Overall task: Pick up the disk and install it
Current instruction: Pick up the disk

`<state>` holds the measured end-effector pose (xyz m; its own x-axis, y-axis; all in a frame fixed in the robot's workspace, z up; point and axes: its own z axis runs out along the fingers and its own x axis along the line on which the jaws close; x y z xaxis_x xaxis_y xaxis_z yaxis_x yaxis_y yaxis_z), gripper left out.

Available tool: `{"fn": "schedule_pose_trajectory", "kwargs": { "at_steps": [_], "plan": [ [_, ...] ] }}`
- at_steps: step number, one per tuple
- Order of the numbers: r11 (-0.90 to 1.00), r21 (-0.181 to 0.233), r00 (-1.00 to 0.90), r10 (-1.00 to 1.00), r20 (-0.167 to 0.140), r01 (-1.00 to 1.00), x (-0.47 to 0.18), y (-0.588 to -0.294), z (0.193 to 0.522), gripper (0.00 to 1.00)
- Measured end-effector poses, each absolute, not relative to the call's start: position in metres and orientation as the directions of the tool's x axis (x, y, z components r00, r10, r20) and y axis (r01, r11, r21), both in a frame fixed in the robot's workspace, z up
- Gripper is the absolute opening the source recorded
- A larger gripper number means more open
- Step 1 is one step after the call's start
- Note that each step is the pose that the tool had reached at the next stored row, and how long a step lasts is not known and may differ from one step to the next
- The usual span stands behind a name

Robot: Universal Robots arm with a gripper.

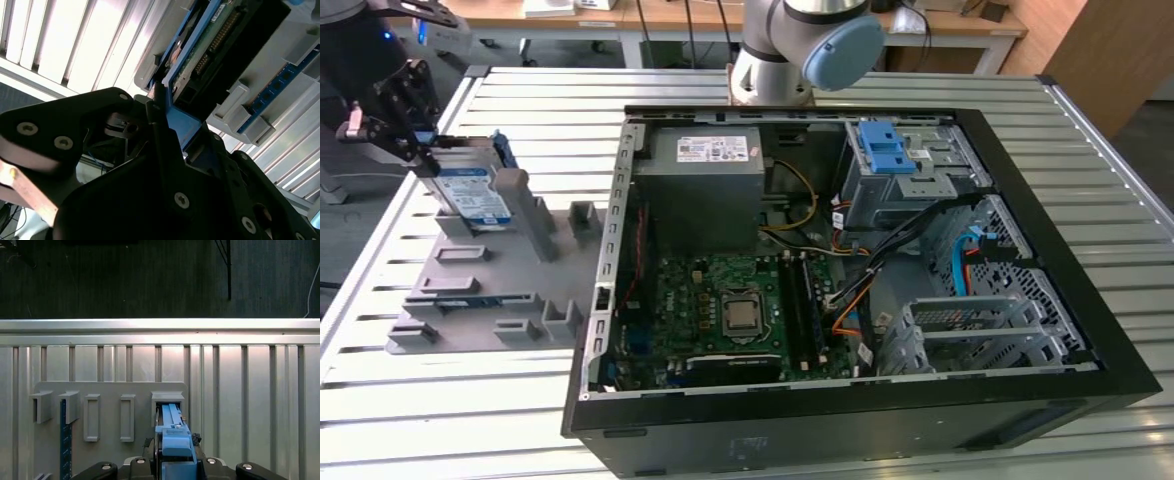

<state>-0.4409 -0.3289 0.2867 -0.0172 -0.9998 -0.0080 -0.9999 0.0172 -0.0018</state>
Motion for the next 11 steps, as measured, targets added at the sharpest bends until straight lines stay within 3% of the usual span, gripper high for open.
{"fn": "schedule_pose_trajectory", "kwargs": {
  "at_steps": [4, 5, 11],
  "plan": [
    [0.017, -0.002, -0.017, -1.000, -0.008, -1.000, -0.4409, -0.3289, 0.2867, 0.38],
    [0.017, -0.002, -0.017, -1.000, -0.008, -1.000, -0.4409, -0.3289, 0.2867, 0.44],
    [0.017, -0.002, -0.017, -1.000, -0.008, -1.000, -0.4409, -0.3289, 0.2867, 0.43]
  ]
}}
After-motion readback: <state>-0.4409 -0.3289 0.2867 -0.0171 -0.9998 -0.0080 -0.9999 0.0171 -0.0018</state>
